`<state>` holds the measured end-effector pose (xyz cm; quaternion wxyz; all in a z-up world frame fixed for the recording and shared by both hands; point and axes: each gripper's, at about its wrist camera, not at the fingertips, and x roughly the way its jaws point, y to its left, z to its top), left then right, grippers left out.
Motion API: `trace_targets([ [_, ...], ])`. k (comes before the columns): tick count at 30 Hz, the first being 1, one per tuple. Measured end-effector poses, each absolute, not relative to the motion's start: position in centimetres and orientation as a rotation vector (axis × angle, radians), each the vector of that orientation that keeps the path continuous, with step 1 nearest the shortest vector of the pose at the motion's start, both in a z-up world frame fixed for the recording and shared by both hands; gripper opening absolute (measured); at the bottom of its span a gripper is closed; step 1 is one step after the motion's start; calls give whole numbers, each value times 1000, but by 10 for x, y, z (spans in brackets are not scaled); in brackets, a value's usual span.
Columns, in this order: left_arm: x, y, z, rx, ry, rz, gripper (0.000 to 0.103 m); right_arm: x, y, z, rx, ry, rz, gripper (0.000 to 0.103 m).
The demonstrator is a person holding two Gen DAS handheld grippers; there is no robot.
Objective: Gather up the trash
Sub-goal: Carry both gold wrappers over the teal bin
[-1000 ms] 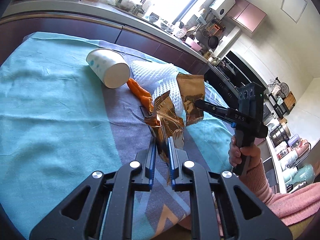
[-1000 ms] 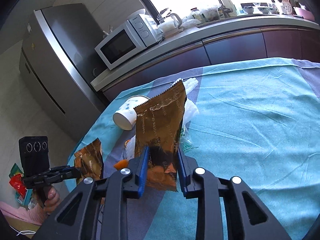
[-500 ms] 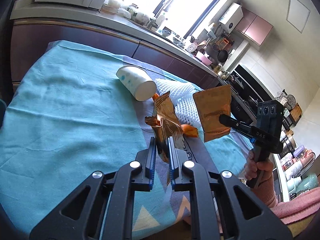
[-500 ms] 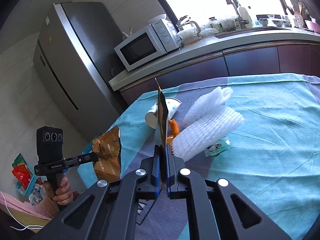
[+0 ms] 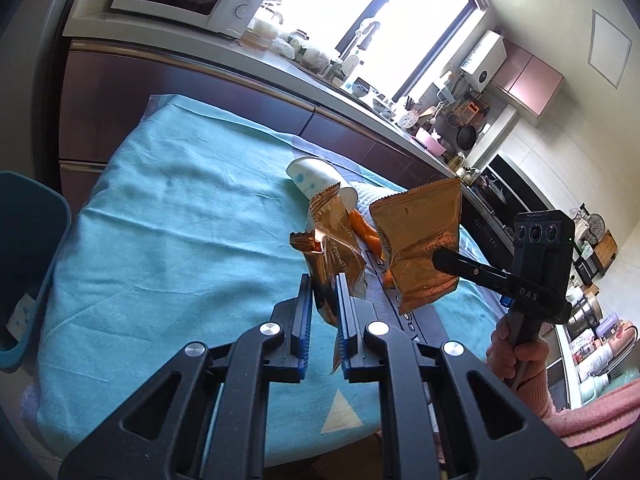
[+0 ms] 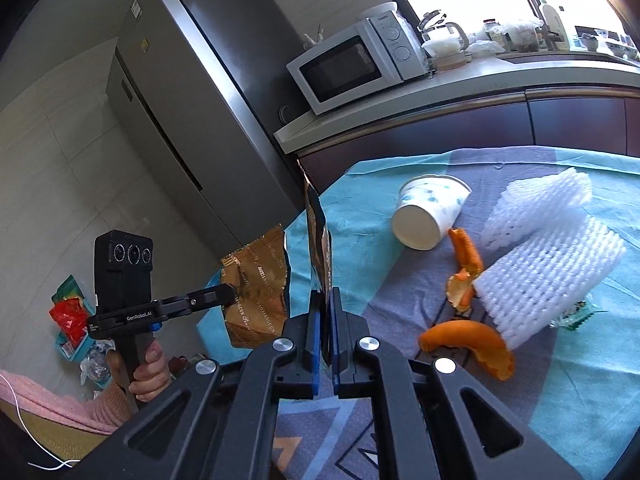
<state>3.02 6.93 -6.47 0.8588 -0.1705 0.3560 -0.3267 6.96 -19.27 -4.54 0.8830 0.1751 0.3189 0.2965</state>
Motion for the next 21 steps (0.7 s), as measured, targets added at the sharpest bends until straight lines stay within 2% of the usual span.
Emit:
trace_targets([
  [21,6,161,-45,-410,663,-452,12,132,-96,-31,333,701,817,3],
])
